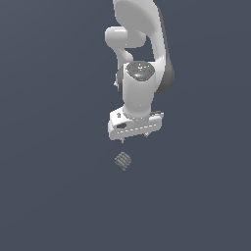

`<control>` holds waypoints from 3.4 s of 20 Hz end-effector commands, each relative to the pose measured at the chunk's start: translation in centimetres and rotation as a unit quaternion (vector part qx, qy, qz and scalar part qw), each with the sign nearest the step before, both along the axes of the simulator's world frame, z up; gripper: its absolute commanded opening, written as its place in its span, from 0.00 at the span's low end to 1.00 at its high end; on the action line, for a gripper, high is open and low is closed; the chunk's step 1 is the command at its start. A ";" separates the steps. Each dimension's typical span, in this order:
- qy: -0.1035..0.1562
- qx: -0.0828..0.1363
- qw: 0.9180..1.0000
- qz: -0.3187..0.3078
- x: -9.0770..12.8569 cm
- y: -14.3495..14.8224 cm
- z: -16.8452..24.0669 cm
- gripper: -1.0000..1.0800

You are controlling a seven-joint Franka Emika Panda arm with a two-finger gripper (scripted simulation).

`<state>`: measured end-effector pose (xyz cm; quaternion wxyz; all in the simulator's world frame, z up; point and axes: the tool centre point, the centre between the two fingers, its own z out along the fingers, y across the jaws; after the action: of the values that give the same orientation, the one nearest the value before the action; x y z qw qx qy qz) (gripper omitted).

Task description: Pick up the object and move it to a goal position.

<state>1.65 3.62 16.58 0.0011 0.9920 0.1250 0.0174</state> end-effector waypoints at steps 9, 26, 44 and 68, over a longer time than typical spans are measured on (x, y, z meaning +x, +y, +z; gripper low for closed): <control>0.007 -0.006 0.992 0.125 1.8 -1.7 -2.8 0.96; 0.016 -0.007 0.958 0.288 3.9 -4.3 -6.9 0.96; 0.016 -0.006 0.952 0.306 4.0 -4.6 -10.4 0.96; 0.016 -0.006 0.952 0.307 4.0 -4.6 -12.1 0.00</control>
<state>5.67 -0.94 4.33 -0.0002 0.9059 0.4234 -0.0004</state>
